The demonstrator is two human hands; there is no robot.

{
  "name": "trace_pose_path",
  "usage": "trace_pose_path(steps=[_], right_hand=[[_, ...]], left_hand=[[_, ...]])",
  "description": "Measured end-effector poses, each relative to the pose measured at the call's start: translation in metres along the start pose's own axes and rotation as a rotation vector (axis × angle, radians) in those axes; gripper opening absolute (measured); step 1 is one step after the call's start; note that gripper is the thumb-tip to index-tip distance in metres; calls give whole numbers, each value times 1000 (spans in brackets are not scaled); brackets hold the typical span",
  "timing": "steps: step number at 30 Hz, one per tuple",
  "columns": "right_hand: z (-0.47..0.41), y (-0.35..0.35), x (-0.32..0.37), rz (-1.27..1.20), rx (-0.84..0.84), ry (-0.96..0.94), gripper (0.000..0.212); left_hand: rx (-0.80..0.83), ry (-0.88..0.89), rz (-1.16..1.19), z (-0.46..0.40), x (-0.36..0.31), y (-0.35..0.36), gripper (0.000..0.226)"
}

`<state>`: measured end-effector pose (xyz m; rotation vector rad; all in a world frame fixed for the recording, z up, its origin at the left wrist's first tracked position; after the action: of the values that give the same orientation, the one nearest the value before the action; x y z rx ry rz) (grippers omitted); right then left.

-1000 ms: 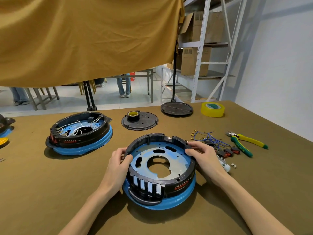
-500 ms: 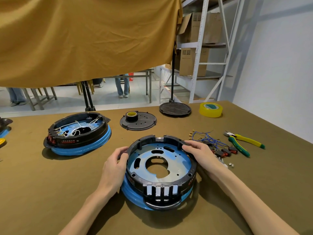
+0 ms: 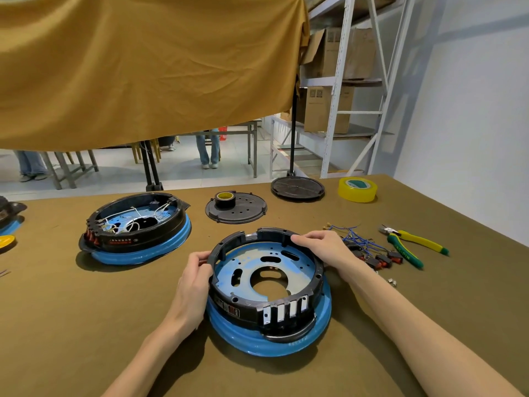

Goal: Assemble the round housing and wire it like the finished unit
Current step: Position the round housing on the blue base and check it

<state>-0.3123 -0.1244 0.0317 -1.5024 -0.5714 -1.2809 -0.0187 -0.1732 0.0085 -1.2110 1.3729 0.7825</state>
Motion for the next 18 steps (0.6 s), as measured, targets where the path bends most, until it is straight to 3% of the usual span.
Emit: trace_pose_path(steps=[4,18], right_hand=[[-2,2,6,84,10,-19,29],[0,0,-1,111,-2,-95,23]], left_hand=[[46,-36,88,3,2,4,42],[99,-50,14,6,-2,8,42]])
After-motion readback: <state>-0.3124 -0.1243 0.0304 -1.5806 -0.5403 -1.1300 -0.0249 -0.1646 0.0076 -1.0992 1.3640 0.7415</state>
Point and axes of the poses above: each hand's wrist, its own z-axis away from the middle knuckle, its own y-axis out of the palm, x = y × z, the point moved 9 cm from there along -z, towards the middle knuckle, and after that the axes turned 2 degrees about y, right-handed, at the moved point
